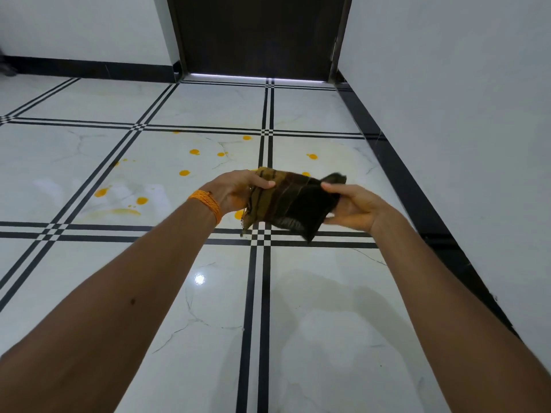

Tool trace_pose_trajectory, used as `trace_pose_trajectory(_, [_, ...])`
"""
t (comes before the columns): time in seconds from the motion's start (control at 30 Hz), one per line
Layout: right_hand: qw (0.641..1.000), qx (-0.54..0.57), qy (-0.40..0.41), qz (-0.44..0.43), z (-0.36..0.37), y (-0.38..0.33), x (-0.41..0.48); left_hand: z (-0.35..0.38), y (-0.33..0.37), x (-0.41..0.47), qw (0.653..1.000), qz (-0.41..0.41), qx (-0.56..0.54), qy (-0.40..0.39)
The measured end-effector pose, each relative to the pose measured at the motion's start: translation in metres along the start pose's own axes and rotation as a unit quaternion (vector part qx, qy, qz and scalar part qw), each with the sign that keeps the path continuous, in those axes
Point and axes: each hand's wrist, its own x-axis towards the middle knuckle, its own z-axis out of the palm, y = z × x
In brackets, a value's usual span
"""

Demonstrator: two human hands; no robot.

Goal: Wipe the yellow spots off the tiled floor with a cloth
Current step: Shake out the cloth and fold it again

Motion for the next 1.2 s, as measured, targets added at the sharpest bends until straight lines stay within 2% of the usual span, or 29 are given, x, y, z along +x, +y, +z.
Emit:
trace_pose_trajectory(0.07, [0.993,0.068,-0.042,-0.086,0.004,-0.008,-0.002,-0.002,0.003,-0.003,0.997,0.048,-0.028,-0.045])
trace_pose_trajectory(0.1, [0.989,0.088,-0.057,-0.101,0.007,-0.007,-0.003,0.000,0.004,-0.003,0.995,0.066,-0.045,-0.055])
trace_pose_trajectory(0.17, [0.993,0.058,-0.069,-0.074,0.014,0.004,-0.004,0.008,0.004,-0.004,0.992,0.089,-0.069,-0.049])
trace_pose_trajectory(0.27, [0.997,-0.050,-0.053,-0.033,0.015,0.027,0.000,0.013,0.001,-0.001,0.991,0.095,-0.090,-0.026])
trace_pose_trajectory(0.37, [0.998,-0.036,-0.050,-0.030,0.009,0.031,-0.001,0.005,0.002,-0.002,0.991,0.090,-0.094,0.031])
trace_pose_trajectory(0.47, [0.999,-0.026,-0.012,-0.019,0.007,0.022,-0.001,0.004,0.002,-0.004,0.985,0.068,-0.133,0.085])
trace_pose_trajectory(0.67, [0.999,-0.030,0.028,-0.024,0.018,0.020,0.005,0.002,-0.001,-0.006,0.998,0.011,-0.042,0.041])
trace_pose_trajectory(0.73, [0.998,-0.058,0.022,-0.007,0.013,0.017,0.003,0.000,-0.001,-0.007,0.998,0.016,-0.014,0.063])
trace_pose_trajectory(0.8, [0.996,-0.082,0.017,-0.027,0.010,0.012,0.003,-0.003,0.000,-0.007,0.992,0.071,0.002,0.108])
trace_pose_trajectory(0.9, [0.987,-0.044,-0.003,-0.157,0.013,-0.006,0.004,-0.006,0.014,-0.007,0.963,0.234,0.031,0.128])
trace_pose_trajectory(0.97, [0.975,-0.029,-0.024,-0.217,0.020,-0.022,0.002,-0.001,0.025,-0.008,0.947,0.290,0.051,0.127])
trace_pose_trajectory(1.1, [0.964,-0.105,-0.010,-0.242,0.025,-0.030,0.003,-0.001,0.018,-0.009,0.952,0.283,0.021,0.113])
trace_pose_trajectory(1.2, [0.965,-0.111,-0.003,-0.239,0.018,-0.022,0.007,-0.005,0.012,-0.007,0.947,0.288,0.064,0.127])
